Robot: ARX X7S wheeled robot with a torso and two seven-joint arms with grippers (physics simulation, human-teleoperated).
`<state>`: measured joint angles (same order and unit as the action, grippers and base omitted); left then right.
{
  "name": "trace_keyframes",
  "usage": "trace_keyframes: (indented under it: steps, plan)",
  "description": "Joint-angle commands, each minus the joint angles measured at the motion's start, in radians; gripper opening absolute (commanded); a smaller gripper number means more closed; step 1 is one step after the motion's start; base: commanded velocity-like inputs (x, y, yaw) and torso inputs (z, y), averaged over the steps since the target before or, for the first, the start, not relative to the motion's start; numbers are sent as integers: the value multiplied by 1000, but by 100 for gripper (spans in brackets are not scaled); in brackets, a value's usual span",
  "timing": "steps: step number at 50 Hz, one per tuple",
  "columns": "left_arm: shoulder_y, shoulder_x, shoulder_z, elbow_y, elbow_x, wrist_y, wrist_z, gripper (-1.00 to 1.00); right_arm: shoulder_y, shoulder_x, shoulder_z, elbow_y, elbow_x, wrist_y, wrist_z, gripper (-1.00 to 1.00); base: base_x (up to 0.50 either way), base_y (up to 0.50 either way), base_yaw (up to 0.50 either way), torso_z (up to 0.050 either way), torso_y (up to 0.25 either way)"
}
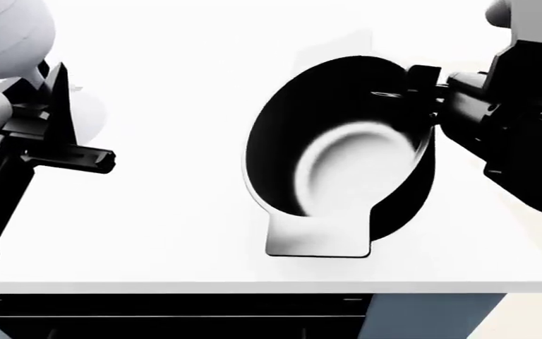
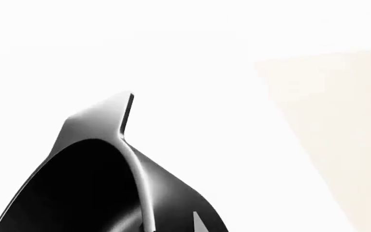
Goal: Pick the wine glass and pot and place them in the sink. Then turn on the water.
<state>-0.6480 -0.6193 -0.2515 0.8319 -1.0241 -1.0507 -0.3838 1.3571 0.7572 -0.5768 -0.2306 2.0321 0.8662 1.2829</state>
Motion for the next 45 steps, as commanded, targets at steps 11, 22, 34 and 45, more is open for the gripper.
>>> trace_keyframes:
  steps: [11,22,34,45]
  plan:
    - [-242,-57,28,-10,-139,-154,-139,-100,84,55,138,-112,-9,-46,39,-100,0,0,0,2,6]
    - [-322,-71,80,-34,-165,-205,-174,-100,70,68,139,-118,-39,-52,33,-100,0,293,0,1,5]
    - [-326,-84,78,-25,-201,-218,-193,-100,72,70,138,-118,-47,-56,29,-100,1,500,0,2,7]
    - [-323,-96,64,-14,-241,-222,-214,-100,82,70,135,-124,-42,-59,39,-100,1,500,0,2,6]
